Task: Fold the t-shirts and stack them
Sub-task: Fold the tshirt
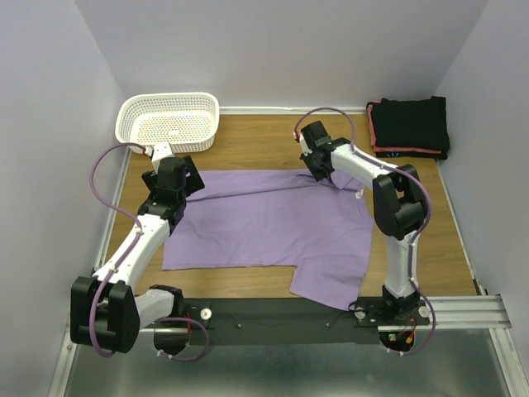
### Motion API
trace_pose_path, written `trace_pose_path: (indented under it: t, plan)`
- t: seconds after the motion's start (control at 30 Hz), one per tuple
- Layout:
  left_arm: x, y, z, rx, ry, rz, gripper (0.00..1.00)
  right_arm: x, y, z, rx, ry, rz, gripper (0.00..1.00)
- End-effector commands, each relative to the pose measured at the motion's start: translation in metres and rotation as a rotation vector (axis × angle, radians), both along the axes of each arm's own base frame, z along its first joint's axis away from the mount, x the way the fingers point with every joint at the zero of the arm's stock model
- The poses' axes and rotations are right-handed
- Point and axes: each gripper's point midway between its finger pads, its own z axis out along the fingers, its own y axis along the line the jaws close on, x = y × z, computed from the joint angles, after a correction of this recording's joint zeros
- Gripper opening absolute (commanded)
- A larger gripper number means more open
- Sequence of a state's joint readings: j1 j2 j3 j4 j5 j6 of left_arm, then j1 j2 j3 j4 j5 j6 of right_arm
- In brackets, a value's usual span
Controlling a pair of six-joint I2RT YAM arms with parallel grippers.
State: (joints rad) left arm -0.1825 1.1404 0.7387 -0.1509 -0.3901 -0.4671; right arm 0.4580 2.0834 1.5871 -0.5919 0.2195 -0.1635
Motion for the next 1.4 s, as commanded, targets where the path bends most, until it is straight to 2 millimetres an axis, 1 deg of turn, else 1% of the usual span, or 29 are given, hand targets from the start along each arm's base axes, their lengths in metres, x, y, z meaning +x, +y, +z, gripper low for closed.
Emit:
trace_pose_path:
  t: [0.0, 0.1, 0.13, 0.17, 0.27, 0.3, 0.37, 0.5, 0.53, 0.63, 0.67, 0.83, 0.87, 0.93, 1.0, 1.2, 1.27, 1.3, 1.37]
  plan:
    - [0.005, 0.0, 0.006, 0.001, -0.021, -0.006, 0.98, 0.013, 0.001, 0.006, -0.017, -0.043, 0.001, 0.29]
    - [0.005, 0.0, 0.005, 0.002, -0.018, -0.006, 0.98, 0.014, 0.001, 0.006, -0.018, -0.045, -0.002, 0.21]
    - [0.005, 0.0, 0.005, 0.001, -0.018, -0.008, 0.98, 0.014, 0.001, 0.007, -0.017, -0.046, 0.0, 0.16]
    - [0.005, -0.001, 0.004, 0.001, -0.016, -0.009, 0.98, 0.015, 0.002, 0.007, -0.014, -0.048, 0.001, 0.15]
    - [0.006, 0.0, 0.005, 0.002, -0.018, -0.006, 0.98, 0.014, 0.001, 0.007, -0.021, -0.048, 0.0, 0.07]
    - [0.006, 0.0, 0.006, 0.003, -0.021, -0.007, 0.98, 0.013, 0.001, 0.008, -0.021, -0.048, 0.001, 0.01]
    - [0.006, 0.0, 0.006, 0.003, -0.019, -0.007, 0.98, 0.011, 0.001, 0.008, -0.013, -0.044, 0.001, 0.01]
    - [0.006, 0.0, 0.007, 0.001, -0.022, -0.01, 0.98, 0.002, 0.003, 0.012, 0.024, -0.031, 0.001, 0.0]
    - [0.006, -0.001, 0.006, 0.0, -0.021, -0.01, 0.98, -0.003, 0.003, 0.016, 0.038, -0.031, -0.003, 0.01]
    - [0.006, -0.001, 0.006, -0.001, -0.02, -0.014, 0.98, -0.018, 0.011, 0.022, 0.096, -0.007, -0.007, 0.01]
    - [0.006, -0.002, 0.006, -0.003, -0.02, -0.014, 0.98, -0.027, 0.013, 0.025, 0.122, 0.007, -0.014, 0.01]
    - [0.006, -0.003, 0.007, -0.004, -0.021, -0.019, 0.98, -0.069, 0.022, 0.022, 0.201, 0.126, -0.026, 0.01]
    - [0.006, -0.003, 0.007, -0.004, -0.023, -0.019, 0.98, -0.078, 0.023, 0.017, 0.213, 0.16, -0.022, 0.0]
    - [0.006, -0.003, 0.006, -0.005, -0.021, -0.022, 0.98, -0.095, 0.037, 0.021, 0.296, 0.217, -0.027, 0.0]
    - [0.007, -0.004, 0.006, -0.006, -0.019, -0.026, 0.98, -0.109, 0.042, 0.02, 0.335, 0.263, -0.043, 0.0]
    - [0.007, -0.005, 0.005, -0.008, -0.014, -0.036, 0.98, -0.145, 0.056, 0.016, 0.402, 0.42, -0.083, 0.01]
    - [0.007, -0.006, 0.005, -0.01, -0.015, -0.038, 0.98, -0.156, 0.064, 0.015, 0.43, 0.473, -0.086, 0.01]
    - [0.008, -0.007, 0.004, -0.01, -0.012, -0.043, 0.99, -0.161, 0.069, 0.015, 0.44, 0.49, -0.075, 0.01]
    - [0.007, -0.007, 0.003, -0.01, -0.007, -0.046, 0.98, -0.168, 0.076, 0.014, 0.463, 0.521, -0.053, 0.06]
